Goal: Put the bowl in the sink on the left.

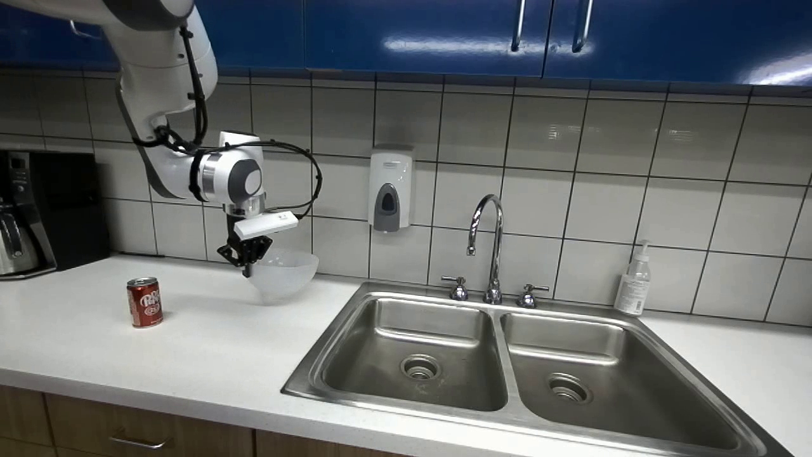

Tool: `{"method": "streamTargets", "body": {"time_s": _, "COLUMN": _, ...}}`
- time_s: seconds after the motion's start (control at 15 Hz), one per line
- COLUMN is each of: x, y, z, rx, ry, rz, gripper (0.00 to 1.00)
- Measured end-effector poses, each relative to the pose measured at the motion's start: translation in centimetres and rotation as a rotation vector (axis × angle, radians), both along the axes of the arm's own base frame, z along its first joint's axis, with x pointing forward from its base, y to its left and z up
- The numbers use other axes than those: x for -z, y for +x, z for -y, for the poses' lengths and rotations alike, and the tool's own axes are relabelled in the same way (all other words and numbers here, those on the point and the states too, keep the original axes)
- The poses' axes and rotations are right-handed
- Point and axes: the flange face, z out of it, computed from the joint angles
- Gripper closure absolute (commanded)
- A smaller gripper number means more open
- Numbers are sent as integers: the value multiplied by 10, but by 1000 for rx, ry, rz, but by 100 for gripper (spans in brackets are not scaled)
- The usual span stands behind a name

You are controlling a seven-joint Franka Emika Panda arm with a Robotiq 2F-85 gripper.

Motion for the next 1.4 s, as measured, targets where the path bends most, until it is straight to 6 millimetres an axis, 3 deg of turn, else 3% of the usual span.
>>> {"method": "streamTargets", "body": {"time_s": 0.27, "x": -8, "y": -49, "z": 14, "rx": 42, "ry": 10, "rz": -1, "gripper": 99}}
{"method": "streamTargets", "body": {"time_s": 0.6, "x": -35, "y": -92, "z": 31, "rx": 124, "ry": 7, "rz": 2, "gripper": 99}}
{"method": "streamTargets", "body": {"time_s": 1.0, "x": -64, "y": -112, "z": 54, "rx": 321, "ry": -30, "rz": -14, "gripper": 99}}
{"method": "streamTargets", "body": {"time_s": 1.4, "x": -67, "y": -117, "z": 68, "rx": 578, "ry": -98, "rz": -72, "gripper": 99}}
